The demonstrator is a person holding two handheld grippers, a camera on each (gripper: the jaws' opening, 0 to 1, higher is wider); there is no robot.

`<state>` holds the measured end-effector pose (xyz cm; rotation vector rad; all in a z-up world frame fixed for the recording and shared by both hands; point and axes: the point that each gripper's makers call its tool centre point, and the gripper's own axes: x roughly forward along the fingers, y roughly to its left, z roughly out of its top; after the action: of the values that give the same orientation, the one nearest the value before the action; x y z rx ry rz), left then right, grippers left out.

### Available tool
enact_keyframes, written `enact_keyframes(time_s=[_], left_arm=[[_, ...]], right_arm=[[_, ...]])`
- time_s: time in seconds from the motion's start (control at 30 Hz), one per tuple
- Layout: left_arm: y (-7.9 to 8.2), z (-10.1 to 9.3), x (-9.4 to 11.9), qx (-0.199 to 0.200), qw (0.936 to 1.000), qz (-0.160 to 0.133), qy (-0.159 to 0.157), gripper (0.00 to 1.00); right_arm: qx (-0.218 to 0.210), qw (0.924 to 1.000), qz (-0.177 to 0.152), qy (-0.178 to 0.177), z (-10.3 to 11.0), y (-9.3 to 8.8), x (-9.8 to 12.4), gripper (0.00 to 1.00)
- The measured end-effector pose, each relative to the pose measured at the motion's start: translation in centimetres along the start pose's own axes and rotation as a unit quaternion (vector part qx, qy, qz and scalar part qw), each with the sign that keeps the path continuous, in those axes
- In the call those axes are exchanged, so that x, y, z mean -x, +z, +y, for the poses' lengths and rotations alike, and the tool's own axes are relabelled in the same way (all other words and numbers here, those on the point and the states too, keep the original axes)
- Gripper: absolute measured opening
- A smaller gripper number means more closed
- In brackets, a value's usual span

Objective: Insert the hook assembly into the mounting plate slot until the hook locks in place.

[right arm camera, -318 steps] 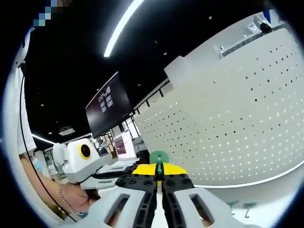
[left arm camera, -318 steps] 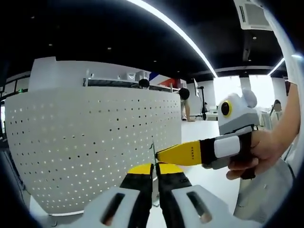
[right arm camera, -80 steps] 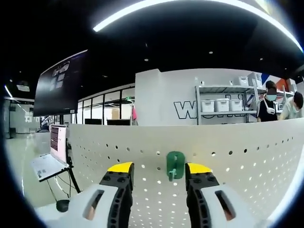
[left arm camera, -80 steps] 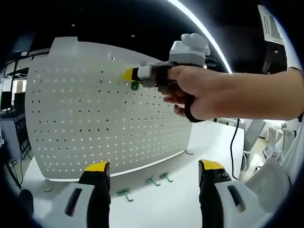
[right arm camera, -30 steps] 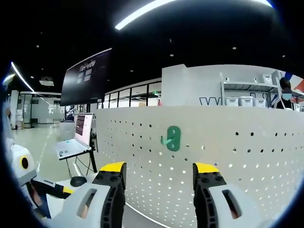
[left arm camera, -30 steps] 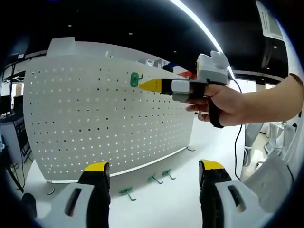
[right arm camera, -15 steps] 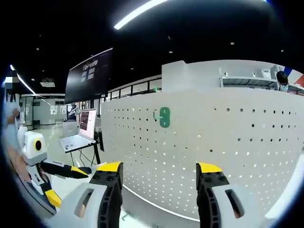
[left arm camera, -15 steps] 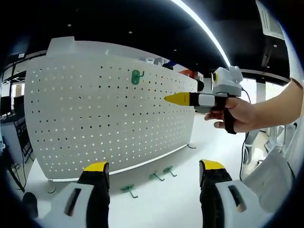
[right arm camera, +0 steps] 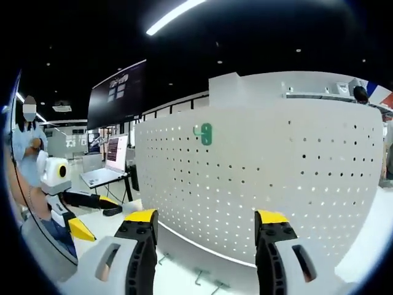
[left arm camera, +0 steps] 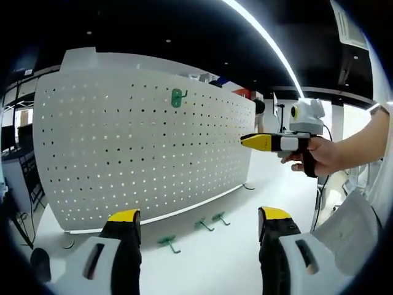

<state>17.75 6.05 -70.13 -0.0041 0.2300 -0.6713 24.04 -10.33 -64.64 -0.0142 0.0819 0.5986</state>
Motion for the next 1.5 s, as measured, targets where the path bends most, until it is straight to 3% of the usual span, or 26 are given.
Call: enact_keyframes(time_s=[0.73,0.77,1.5], left_arm=[[-2.7,0.0,1.1,-0.008,0.9993,0.036,-0.008,0.80],[-3.1,0.2,1.2,-0.008,0.9991,0.041,-0.006,0.80],[-5.1,0.8,2.6,-0.013,0.9975,0.070,-0.010,0.79]], right_arm=[[-0.024,0.9981,0.055,-0.016,-1.3,-5.3,5.7,0.63],[-0.029,0.9972,0.068,-0.014,-1.3,-6.2,6.6,0.63],[-0.048,0.9904,0.128,-0.026,-1.4,-10.6,10.4,0.65]])
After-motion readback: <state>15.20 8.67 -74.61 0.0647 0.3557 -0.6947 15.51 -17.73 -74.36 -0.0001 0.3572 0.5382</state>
